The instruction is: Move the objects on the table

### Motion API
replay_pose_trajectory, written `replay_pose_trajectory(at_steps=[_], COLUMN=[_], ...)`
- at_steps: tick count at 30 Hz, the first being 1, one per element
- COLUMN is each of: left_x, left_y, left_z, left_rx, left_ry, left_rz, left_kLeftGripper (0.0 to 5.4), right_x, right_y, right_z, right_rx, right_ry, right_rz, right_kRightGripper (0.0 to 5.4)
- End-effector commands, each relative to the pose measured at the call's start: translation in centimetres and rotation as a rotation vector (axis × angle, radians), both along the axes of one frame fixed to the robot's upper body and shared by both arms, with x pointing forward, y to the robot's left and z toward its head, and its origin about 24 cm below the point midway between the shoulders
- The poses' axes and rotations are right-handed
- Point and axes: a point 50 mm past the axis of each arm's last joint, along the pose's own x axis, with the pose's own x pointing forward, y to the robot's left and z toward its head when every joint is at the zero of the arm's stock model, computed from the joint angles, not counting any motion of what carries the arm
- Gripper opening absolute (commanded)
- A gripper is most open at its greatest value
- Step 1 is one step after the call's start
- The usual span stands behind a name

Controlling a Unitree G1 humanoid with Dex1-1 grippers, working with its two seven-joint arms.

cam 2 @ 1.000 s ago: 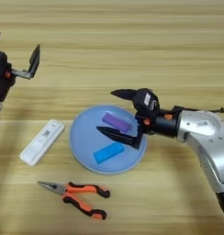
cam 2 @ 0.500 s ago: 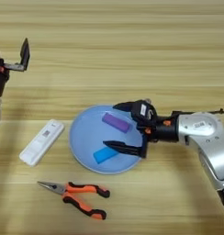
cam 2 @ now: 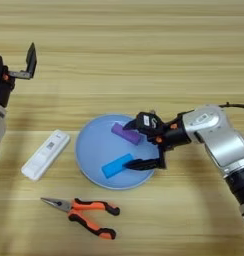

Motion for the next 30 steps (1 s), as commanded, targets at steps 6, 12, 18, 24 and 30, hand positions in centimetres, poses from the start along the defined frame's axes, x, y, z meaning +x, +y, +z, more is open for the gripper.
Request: replay_pose_trajectory(at_steps=[6,12,18,24,30], left_x=[-0.1,0.1,0.1,-0.1,-0.1], left_y=[0.2,0.4,0.3,0.3,0.2], left_z=[-0.1,0.0,0.1,0.1,0.1], left_rx=[-0.009,-0.010,-0.013,-0.013,-0.012], left_ry=[0.006,0.008,0.003,0.000,-0.001], left_rz=[0.006,0.007,-0.001,-0.005,-0.007], left_kLeftGripper=[5.40,5.40,5.40,5.40,5.40], right_x=[0.2,0.0,0.0,-0.3,-0.4], right_y=[0.9,1.4,1.5,1.6,1.6], right_z=[-1.4,-2.9,-3.8,-3.8,-3.8], right_rx=[-0.053,-0.104,-0.146,-0.139,-0.128], right_ry=[-0.007,-0.029,-0.025,-0.013,0.001], right_rz=[0.081,0.134,0.163,0.177,0.172], right_kRightGripper=[3.92,3.03,2.26,1.42,1.40])
